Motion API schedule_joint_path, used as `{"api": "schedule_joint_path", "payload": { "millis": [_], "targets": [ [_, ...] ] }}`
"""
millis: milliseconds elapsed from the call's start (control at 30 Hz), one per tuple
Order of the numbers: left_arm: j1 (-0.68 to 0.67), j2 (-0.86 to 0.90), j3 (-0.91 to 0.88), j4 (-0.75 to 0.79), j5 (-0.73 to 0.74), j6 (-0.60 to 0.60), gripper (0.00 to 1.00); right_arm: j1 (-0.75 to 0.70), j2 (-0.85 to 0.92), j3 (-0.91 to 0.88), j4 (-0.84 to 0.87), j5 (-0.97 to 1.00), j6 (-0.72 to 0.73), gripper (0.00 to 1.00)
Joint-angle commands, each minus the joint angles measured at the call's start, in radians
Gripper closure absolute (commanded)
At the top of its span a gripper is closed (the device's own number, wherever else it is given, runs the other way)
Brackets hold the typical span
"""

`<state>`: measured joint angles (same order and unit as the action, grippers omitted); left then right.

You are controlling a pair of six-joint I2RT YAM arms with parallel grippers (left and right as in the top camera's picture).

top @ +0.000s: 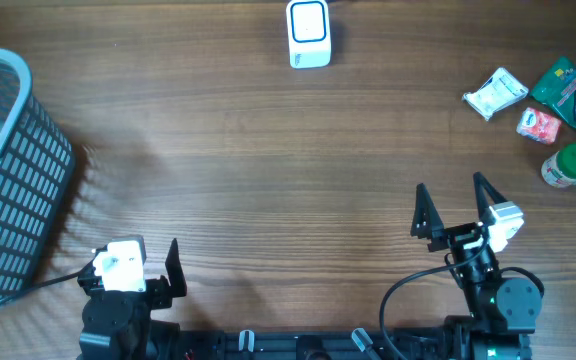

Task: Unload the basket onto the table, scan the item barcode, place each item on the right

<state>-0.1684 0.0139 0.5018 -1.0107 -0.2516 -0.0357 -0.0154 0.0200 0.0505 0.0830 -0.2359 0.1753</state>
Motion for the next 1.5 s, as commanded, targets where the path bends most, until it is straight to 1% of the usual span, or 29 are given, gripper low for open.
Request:
{"api": "schedule_joint_path", "payload": {
  "millis": [0, 33, 667, 700, 767, 800, 833, 967, 1033, 1100, 1200, 1333, 1400, 1467],
  "targets": [
    [-0.005, -0.005, -0.001, 0.001, 0.008, -0.005, 0.0, 0.005, -0.017, -0.046, -0.05, 0.019, 0.01, 0.0],
    [-0.005, -0.005, -0.001, 0.001, 0.008, -0.006, 0.0, 0.005, -0.016, -0.045, -0.068, 0.023, 0.01, 0.0],
    [-0.004, -0.005, -0.001, 0.001, 0.0, 0.005, 0.0, 0.005, -0.016, -0.045, -0.066, 0.023, 0.01, 0.0],
    [-0.005, -0.005, -0.001, 0.002, 0.005, 0.003, 0.0, 0.005, -0.016, -0.045, -0.066, 0.023, 0.01, 0.0],
    [-0.005, -0.006, -0.001, 0.012, 0.096, -0.002, 0.0, 0.005, -0.016, -0.045, -0.066, 0.023, 0.011, 0.0],
    [-0.004, -0.006, -0.002, 0.037, 0.128, -0.002, 0.0, 0.005, -0.016, -0.045, -0.066, 0.023, 0.011, 0.0],
    [0.0, -0.006, -0.014, 0.109, 0.151, -0.002, 0.0, 0.005, -0.016, -0.045, -0.066, 0.023, 0.01, 0.0],
    [0.014, -0.01, -0.171, 0.51, 0.202, -0.002, 0.0, 0.005, -0.016, -0.045, -0.066, 0.023, 0.011, 0.0],
    [0.014, -0.01, -0.251, 0.678, 0.211, -0.002, 0.0, 0.005, -0.016, -0.045, -0.066, 0.023, 0.01, 0.0],
    [0.017, -0.01, -0.35, 0.879, 0.209, -0.002, 0.0, 0.005, -0.016, -0.045, -0.066, 0.023, 0.01, 0.0],
    [0.054, -0.01, -0.422, 0.98, 0.21, -0.002, 0.0, 0.005, -0.016, -0.045, -0.066, 0.023, 0.011, 0.0],
    [0.106, -0.01, -0.462, 1.041, 0.209, -0.001, 0.0, 0.005, -0.016, -0.045, -0.066, 0.023, 0.01, 0.0],
    [0.128, -0.01, -0.497, 1.04, 0.209, 0.0, 0.0, 0.005, -0.016, -0.045, -0.066, 0.023, 0.01, 0.0],
    [0.128, -0.01, -0.496, 0.969, 0.206, 0.003, 0.0, 0.005, -0.016, -0.045, -0.066, 0.023, 0.01, 0.0]
  ]
}}
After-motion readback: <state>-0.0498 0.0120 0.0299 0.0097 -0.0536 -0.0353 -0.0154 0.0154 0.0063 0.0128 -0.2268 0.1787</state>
